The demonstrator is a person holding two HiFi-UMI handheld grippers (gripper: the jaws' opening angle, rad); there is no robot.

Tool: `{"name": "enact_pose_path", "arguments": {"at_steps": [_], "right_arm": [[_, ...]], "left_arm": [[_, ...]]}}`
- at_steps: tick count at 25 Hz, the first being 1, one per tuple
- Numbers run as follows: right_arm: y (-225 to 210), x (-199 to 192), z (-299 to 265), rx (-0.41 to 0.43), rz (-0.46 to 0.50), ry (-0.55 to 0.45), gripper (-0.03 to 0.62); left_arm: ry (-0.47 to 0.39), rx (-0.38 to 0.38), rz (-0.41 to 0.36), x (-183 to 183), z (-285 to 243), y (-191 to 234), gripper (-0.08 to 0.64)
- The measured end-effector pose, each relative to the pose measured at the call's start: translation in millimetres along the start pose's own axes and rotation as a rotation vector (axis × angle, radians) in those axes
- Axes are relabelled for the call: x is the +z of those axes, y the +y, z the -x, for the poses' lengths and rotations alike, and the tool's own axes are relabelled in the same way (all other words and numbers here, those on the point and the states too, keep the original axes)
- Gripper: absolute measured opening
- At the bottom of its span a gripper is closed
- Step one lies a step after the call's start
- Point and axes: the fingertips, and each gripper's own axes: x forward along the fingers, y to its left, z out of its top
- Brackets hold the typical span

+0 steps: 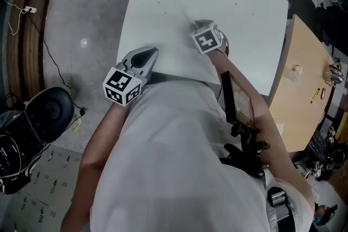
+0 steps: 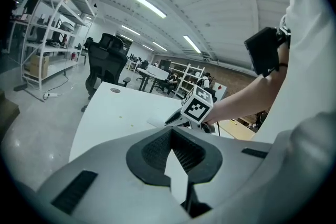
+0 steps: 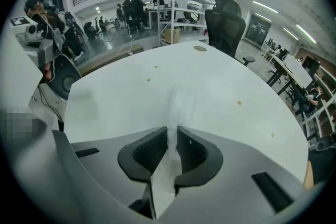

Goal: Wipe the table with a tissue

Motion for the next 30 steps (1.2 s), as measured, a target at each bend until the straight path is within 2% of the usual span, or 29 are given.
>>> {"name": "enact_pose_path", "arguments": {"at_steps": [3, 7, 12, 15, 18, 20, 22, 27, 30], "right_arm": [[16.8, -5.0, 3.8, 0.038, 0.038, -0.008, 0.063], [42.7, -20.6, 7.4, 0.130, 0.060, -0.020, 0.063], [78.4, -28.3, 17.3, 0.343, 0.068, -0.024, 0.063], [84.6, -14.8, 27.7, 0.415, 0.061, -0.114, 0.063], [50.8, 5.7, 24.8, 0.336, -0.015, -0.181, 0.063], [22.3, 12.9, 17.6, 0.253, -0.066, -0.180, 0.063], [4.0, 17.2, 8.3, 0.188, -0.072, -0.154, 0.063], [-11.0, 38.5, -15.9, 0.058, 0.067, -0.069, 0.063], [-6.1, 35.4, -23.7, 0.011, 0.164, 0.002, 0.063]], "left_arm": [[0.008, -0.032, -0.011, 0.7, -3.3, -1.7, 0.005], [0.010, -0.057, -0.019, 1.5, -10.0, 0.5, 0.005], [0.003, -0.069, -0.042, 9.1, -18.4, 3.9, 0.005], [-0.009, -0.055, -0.031, 11.2, -16.8, 6.8, 0.005], [-0.008, -0.033, -0.014, 8.5, -14.8, 9.6, 0.005], [-0.002, -0.020, -0.004, 4.2, -12.6, 9.5, 0.005], [0.001, -0.001, 0.006, -1.5, -7.7, 11.3, 0.005], [-0.020, 0.069, 0.048, -9.7, 17.5, 30.7, 0.005], [-0.034, 0.111, 0.076, -14.2, 32.1, 40.6, 0.005]]}}
